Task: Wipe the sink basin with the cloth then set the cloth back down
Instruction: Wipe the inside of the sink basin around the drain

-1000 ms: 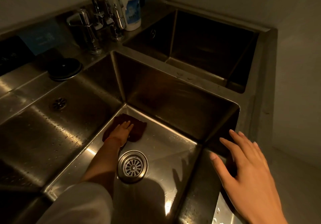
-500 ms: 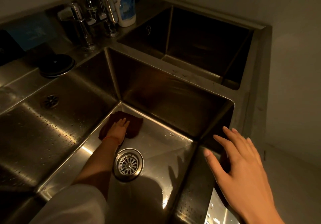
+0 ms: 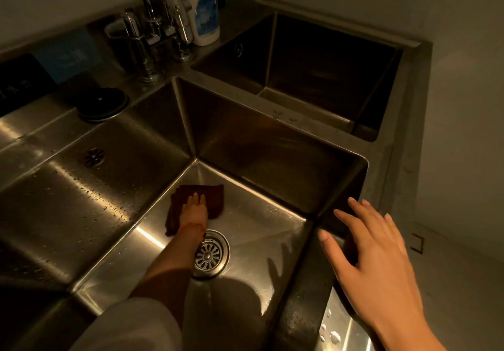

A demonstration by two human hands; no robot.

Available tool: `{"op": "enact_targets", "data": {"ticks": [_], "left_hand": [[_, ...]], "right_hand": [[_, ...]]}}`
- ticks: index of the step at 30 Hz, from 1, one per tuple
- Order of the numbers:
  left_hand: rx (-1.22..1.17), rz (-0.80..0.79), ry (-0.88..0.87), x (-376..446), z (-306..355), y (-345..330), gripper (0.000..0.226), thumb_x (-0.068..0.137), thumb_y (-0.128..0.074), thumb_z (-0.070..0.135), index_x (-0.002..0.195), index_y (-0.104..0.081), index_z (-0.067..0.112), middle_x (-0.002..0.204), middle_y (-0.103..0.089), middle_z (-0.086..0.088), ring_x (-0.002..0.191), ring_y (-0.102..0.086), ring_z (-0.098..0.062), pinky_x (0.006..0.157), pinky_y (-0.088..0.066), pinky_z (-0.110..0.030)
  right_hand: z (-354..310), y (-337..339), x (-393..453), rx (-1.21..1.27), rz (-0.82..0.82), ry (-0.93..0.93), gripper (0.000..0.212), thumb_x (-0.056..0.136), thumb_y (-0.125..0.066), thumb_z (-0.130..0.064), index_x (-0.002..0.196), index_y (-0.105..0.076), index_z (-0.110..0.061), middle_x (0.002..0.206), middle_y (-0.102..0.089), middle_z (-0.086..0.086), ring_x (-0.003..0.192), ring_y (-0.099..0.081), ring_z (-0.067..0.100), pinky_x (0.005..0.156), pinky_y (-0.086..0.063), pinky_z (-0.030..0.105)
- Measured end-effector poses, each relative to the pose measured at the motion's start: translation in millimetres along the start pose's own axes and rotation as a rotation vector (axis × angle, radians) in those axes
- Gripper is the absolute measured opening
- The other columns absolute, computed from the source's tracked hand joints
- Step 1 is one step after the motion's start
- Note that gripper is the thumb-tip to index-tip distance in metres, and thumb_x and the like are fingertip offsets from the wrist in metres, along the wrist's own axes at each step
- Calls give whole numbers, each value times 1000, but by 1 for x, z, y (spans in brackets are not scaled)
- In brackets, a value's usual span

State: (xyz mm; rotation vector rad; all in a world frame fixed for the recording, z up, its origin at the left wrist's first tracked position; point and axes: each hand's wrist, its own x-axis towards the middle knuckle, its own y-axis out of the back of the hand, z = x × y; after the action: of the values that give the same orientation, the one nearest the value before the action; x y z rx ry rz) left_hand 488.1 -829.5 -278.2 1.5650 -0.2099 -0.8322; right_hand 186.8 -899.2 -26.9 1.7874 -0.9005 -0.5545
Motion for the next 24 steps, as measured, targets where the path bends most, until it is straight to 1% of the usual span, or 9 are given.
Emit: {"op": "enact_targets", "data": {"ticks": [5,9,13,16,19,21,24], "left_hand": [[-42,51,66,-8,11,-2,56,103,-35,16,153,-12,9,161,-9,-13,149,-12,-27,119,-19,-37],[-77,69,141,-12,20,-4,54,102,-31,11,153,-11,7,161,-9,-14,149,-12,-27,119,-19,-37],[-108,70,178,-13,23,-4,57,101,-35,11,153,-10,6,161,-8,-14,149,-11,-27,120,-18,-38],[-99,66,120,-15,14,-4,58,102,-37,16,153,-12,7,161,-9,-15,149,-11,-26,120,-17,-38],[-15,76,-21,-17,-5,-5,58,102,-36,27,153,-12,11,161,-10,-10,150,-11,-21,121,-12,-34],[20,73,-106,-18,-21,-6,59,103,-34,30,153,-10,13,162,-7,-7,150,-8,-18,122,-9,-32],[12,41,-159,-20,-41,-7,61,103,-33,35,154,-7,14,163,-4,-5,151,-5,-16,122,-7,-30]], "right_hand": [[0,0,0,-14,-3,4,73,74,-18,-67,132,-45,-31,150,-31,-8,140,-13,4,116,1,30],[0,-1,2,-19,-5,-2,75,73,-17,-68,133,-44,-33,150,-30,-10,140,-13,5,116,1,29],[0,0,1,-24,-10,-1,75,72,-16,-69,133,-43,-33,150,-30,-10,140,-12,4,116,0,29],[0,0,1,-17,-11,2,75,72,-16,-68,133,-44,-32,150,-31,-9,140,-13,5,116,0,30],[-1,1,0,-8,-12,3,75,73,-17,-67,132,-44,-31,149,-31,-8,140,-13,5,117,-1,30],[-1,1,0,3,-5,3,74,73,-19,-66,132,-46,-30,149,-33,-7,140,-15,6,117,-2,31],[0,1,0,3,0,9,71,75,-23,-65,131,-48,-29,148,-35,-6,140,-18,8,117,-4,32]]}}
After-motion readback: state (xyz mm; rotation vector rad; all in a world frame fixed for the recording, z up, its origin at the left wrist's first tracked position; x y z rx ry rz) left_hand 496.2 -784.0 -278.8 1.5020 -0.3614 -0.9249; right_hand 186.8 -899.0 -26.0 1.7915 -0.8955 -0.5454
